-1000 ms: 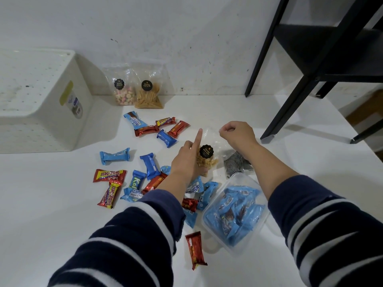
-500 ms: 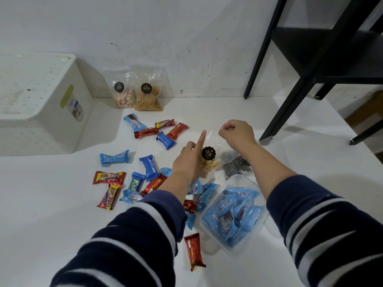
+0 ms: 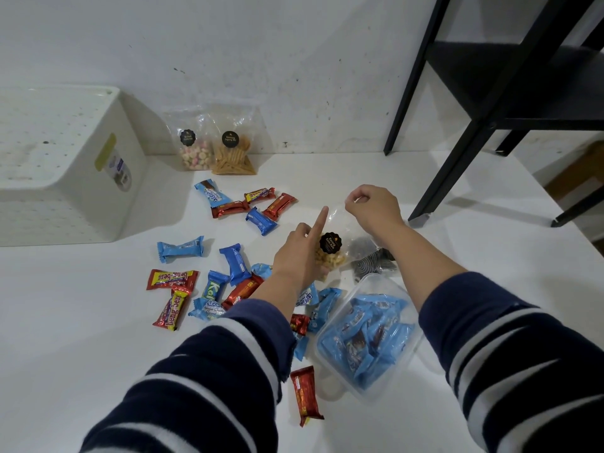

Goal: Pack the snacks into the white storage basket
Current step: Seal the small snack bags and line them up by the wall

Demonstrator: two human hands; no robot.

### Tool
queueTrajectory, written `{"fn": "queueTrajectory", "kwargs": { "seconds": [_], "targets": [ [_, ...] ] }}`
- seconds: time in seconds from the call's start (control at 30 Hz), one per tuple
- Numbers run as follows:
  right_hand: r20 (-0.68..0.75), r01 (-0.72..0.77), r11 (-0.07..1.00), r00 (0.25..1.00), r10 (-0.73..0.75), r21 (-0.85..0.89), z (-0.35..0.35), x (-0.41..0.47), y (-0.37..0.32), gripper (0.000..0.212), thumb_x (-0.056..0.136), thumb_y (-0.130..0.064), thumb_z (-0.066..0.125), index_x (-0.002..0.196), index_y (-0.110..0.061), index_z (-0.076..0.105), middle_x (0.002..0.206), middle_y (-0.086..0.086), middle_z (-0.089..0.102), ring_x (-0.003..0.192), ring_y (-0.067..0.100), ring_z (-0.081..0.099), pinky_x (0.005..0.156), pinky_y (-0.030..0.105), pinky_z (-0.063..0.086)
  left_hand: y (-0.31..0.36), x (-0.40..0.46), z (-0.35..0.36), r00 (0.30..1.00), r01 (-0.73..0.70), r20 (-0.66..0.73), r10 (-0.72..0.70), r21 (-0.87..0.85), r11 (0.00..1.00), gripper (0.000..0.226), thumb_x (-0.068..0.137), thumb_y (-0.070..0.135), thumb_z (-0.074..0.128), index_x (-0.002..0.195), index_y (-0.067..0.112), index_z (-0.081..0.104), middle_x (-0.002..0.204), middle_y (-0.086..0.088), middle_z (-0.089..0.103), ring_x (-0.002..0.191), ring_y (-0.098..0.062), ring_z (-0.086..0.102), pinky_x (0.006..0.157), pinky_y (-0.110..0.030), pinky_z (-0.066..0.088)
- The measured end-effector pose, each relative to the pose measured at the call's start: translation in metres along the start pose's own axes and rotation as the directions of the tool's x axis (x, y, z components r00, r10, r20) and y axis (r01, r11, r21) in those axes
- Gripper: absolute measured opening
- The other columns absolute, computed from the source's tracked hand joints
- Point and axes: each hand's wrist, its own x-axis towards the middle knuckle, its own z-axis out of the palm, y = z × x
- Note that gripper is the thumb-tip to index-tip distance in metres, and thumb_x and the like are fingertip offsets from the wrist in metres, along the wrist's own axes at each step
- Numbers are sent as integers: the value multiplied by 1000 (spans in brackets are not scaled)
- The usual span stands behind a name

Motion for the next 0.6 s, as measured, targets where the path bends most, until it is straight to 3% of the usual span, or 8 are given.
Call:
{"fn": "queueTrajectory", "kwargs": {
  "seconds": [0.2,0.33,0.47,0.6],
  "targets": [
    [30,-13,1000,999,14,-28,-2,-4,-5,5,83,-29,59,78,-31,59,81,-10,57,89,18,59,87,38,51,-1,0,0,1000,3,-10,-3,8,1000,123,75,23,79,146,43,-19,129,-5,41,114,-25,46,80,-38,54],
    [46,-2,998,999,5,-64,-2,-5,-7,14,83,-26,55,70,-32,53,69,-11,51,81,19,54,87,44,50,-1,-1,0,1000,-6,-19,7,20,1000,123,75,19,79,147,43,-17,127,-5,42,112,-24,47,79,-38,54],
    [50,7,995,999,-2,-99,1,-5,-8,17,86,-26,51,71,-32,52,70,-12,49,86,21,55,91,49,48,-1,-2,2,1000,3,-23,-2,14,1000,122,75,19,79,147,42,-16,128,-6,42,114,-25,46,80,-38,54],
    [121,6,996,993,5,-90,-6,-6,-6,10,87,-25,56,94,-30,61,79,-13,51,91,18,54,86,37,48,-5,1,2,998,49,-25,-50,-25,998,120,76,22,78,148,42,-15,132,-8,41,117,-27,46,81,-40,53]
  ]
}}
